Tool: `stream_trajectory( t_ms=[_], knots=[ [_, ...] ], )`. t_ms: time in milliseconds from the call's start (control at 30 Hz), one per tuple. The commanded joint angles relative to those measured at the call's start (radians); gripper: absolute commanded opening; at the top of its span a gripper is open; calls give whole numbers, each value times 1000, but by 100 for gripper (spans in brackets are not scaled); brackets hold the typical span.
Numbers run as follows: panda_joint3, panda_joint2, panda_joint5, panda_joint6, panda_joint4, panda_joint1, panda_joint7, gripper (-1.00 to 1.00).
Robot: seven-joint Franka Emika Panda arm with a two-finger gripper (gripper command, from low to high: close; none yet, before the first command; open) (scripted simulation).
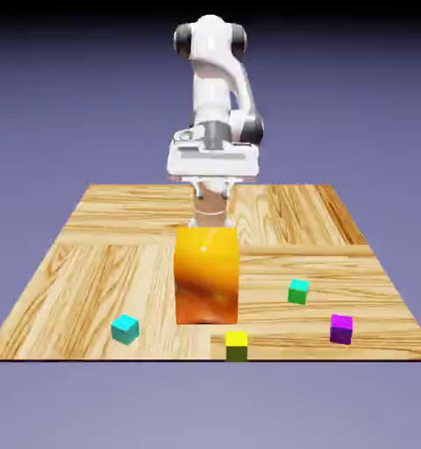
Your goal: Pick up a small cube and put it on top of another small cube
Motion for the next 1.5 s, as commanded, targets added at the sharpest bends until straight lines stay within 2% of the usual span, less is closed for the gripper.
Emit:
stream_trajectory(
  t_ms=[0, 1200, 1467],
  knots=[
    [8, 24, 0, -9, 12, -21, 44, 0],
    [313, 892, 8, -345, 454, -780, 1607, 0],
    [94, 977, 249, -299, 485, -526, 1433, 0]
  ],
)
